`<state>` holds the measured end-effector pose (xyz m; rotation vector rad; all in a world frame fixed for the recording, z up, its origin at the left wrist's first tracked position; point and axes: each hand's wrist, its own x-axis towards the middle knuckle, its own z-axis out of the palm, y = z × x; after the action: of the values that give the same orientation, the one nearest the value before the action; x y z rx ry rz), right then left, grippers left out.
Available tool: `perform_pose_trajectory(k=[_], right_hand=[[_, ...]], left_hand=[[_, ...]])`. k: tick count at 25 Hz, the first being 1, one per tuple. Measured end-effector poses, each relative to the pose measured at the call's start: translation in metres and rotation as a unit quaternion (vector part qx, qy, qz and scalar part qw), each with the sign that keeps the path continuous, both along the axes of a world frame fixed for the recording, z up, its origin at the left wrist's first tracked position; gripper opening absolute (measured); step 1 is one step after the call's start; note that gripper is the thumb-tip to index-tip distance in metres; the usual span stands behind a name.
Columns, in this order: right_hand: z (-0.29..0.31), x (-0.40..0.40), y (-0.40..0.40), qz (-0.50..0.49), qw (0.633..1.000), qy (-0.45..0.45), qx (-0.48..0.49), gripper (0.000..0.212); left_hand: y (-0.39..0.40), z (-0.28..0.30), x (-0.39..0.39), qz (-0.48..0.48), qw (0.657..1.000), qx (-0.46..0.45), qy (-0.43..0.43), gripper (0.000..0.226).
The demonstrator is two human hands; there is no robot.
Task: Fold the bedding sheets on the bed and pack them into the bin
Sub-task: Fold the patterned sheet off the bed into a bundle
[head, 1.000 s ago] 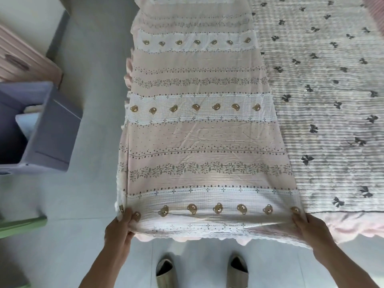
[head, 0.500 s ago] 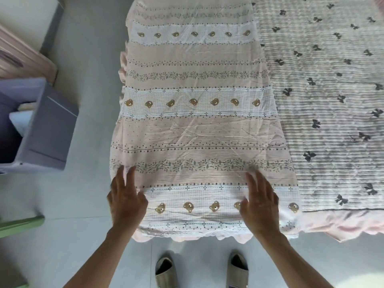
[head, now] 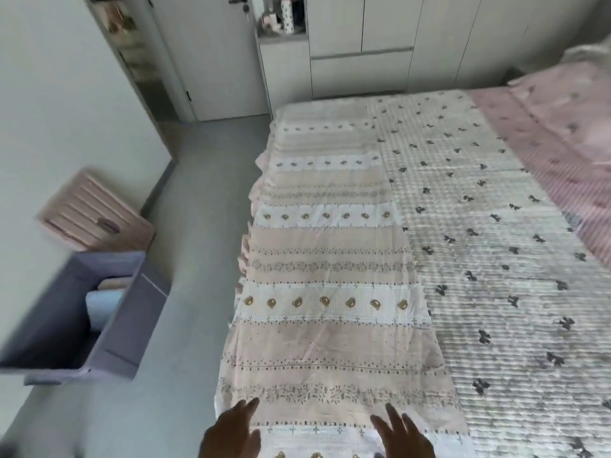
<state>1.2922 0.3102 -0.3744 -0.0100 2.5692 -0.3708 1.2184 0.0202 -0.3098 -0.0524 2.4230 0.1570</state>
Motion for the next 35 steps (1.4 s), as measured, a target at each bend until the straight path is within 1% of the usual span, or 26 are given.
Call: perform_pose_trajectory(k=[1, 2, 3, 4, 5, 8, 11, 14, 15, 17, 20, 22, 24, 26, 27, 29, 30, 32, 33, 35], right_hand=[[0.024, -0.011, -0.003, -0.009, 0.999, 0.051, -0.016, 0.07], [0.066, -0.027, -0.011, -0.019, 0.997, 0.079, 0.001, 0.072], [0.121, -0.04, -0.026, -0.011, 0.998, 0.064, -0.021, 0.076], [0.163, -0.051, -0.041, -0.022, 0.994, 0.103, -0.035, 0.075], [0.194, -0.054, -0.057, -0.01, 0.992, 0.115, -0.042, 0.071], [0.261, -0.078, -0.1, -0.037, 0.986, 0.138, -0.087, 0.064], [0.293, -0.112, -0.157, -0.058, 0.979, 0.162, -0.113, 0.062], [0.299, -0.156, -0.228, -0.088, 0.968, 0.196, -0.128, 0.062], [0.302, -0.168, -0.248, -0.106, 0.967, 0.186, -0.134, 0.061], [0.302, -0.197, -0.296, -0.13, 0.965, 0.168, -0.151, 0.061], [0.32, -0.236, -0.362, -0.122, 0.962, 0.166, -0.177, 0.063], [0.325, -0.271, -0.384, -0.132, 0.959, 0.163, -0.191, 0.063], [0.32, -0.3, -0.384, -0.156, 0.955, 0.161, -0.195, 0.059], [0.307, -0.333, -0.379, -0.194, 0.951, 0.148, -0.189, 0.063], [0.302, -0.351, -0.376, -0.212, 0.948, 0.148, -0.184, 0.062], [0.292, -0.39, -0.372, -0.255, 0.938, 0.157, -0.173, 0.052], [0.288, -0.417, -0.368, -0.264, 0.933, 0.185, -0.162, 0.05], [0.284, -0.47, -0.361, -0.285, 0.917, 0.225, -0.166, 0.055], [0.29, -0.504, -0.356, -0.289, 0.919, 0.2, -0.176, 0.06], [0.293, -0.573, -0.351, -0.287, 0.925, 0.17, -0.184, 0.051]], left_hand=[[0.009, 0.035, -0.006, 0.006, 0.999, 0.023, 0.04, 0.08], [0.016, 0.07, -0.01, 0.018, 0.996, 0.046, 0.073, 0.078], [0.018, 0.1, -0.015, 0.031, 0.992, 0.072, 0.103, 0.072], [0.013, 0.126, -0.022, 0.043, 0.985, 0.098, 0.137, 0.067], [0.006, 0.15, -0.03, 0.056, 0.979, 0.116, 0.156, 0.064], [-0.022, 0.199, -0.061, 0.072, 0.962, 0.171, 0.201, 0.062], [-0.07, 0.23, -0.101, 0.051, 0.946, 0.216, 0.236, 0.061], [-0.136, 0.247, -0.144, 0.01, 0.938, 0.242, 0.249, 0.062], [-0.153, 0.251, -0.155, -0.002, 0.936, 0.248, 0.249, 0.062], [-0.2, 0.257, -0.173, 0.002, 0.936, 0.259, 0.239, 0.064], [-0.264, 0.266, -0.21, 0.001, 0.938, 0.257, 0.232, 0.064], [-0.291, 0.273, -0.244, -0.006, 0.939, 0.255, 0.232, 0.064], [-0.297, 0.276, -0.28, -0.019, 0.94, 0.253, 0.227, 0.064], [-0.291, 0.271, -0.324, -0.032, 0.943, 0.254, 0.214, 0.065], [-0.285, 0.267, -0.35, -0.048, 0.945, 0.253, 0.203, 0.065], [-0.268, 0.261, -0.403, -0.081, 0.949, 0.249, 0.173, 0.066], [-0.259, 0.258, -0.436, -0.092, 0.949, 0.249, 0.17, 0.066], [-0.245, 0.258, -0.497, -0.099, 0.949, 0.248, 0.168, 0.066], [-0.238, 0.258, -0.534, -0.092, 0.95, 0.247, 0.169, 0.066], [-0.23, 0.258, -0.608, -0.087, 0.95, 0.243, 0.173, 0.065]])
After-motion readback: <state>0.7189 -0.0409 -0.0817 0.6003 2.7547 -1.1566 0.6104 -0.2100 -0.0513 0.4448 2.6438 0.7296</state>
